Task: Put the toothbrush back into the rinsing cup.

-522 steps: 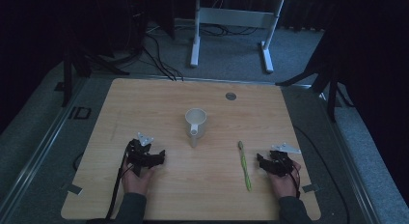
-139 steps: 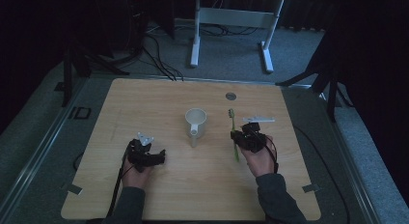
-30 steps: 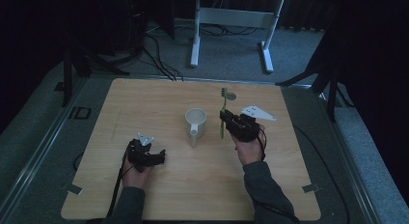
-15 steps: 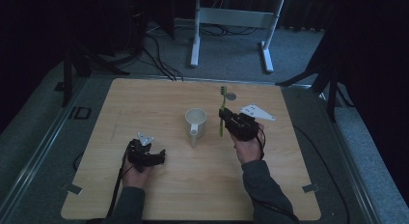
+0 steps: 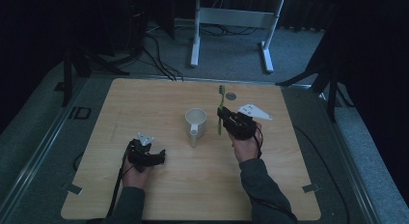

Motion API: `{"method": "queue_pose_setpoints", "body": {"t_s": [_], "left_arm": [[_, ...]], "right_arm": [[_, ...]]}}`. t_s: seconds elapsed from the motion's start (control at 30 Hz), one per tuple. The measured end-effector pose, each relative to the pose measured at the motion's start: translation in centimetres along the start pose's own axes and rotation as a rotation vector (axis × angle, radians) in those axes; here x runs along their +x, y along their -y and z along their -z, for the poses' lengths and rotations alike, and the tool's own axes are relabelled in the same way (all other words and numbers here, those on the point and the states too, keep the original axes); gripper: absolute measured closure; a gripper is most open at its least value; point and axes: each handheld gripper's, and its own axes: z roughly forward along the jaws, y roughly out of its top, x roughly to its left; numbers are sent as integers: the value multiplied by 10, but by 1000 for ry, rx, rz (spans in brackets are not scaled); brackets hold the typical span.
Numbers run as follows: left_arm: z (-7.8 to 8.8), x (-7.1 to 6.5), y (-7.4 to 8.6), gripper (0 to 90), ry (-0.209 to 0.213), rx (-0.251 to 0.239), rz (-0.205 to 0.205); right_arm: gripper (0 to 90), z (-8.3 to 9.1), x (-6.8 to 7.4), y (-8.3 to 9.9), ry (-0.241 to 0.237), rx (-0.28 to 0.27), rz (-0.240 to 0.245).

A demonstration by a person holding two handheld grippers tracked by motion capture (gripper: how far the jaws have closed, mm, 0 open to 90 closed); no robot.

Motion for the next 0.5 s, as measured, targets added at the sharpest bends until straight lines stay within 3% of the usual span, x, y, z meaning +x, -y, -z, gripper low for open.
{"method": "queue_pose_setpoints", "body": {"t_s": [0.2, 0.5], "left_arm": [[0, 0, 0, 145, 0, 0, 0], [0, 0, 0, 145, 0, 1, 0]], "right_arm": [[785, 2, -4, -2, -9, -30, -43], [785, 0, -4, -7, -20, -40, -38]]}}
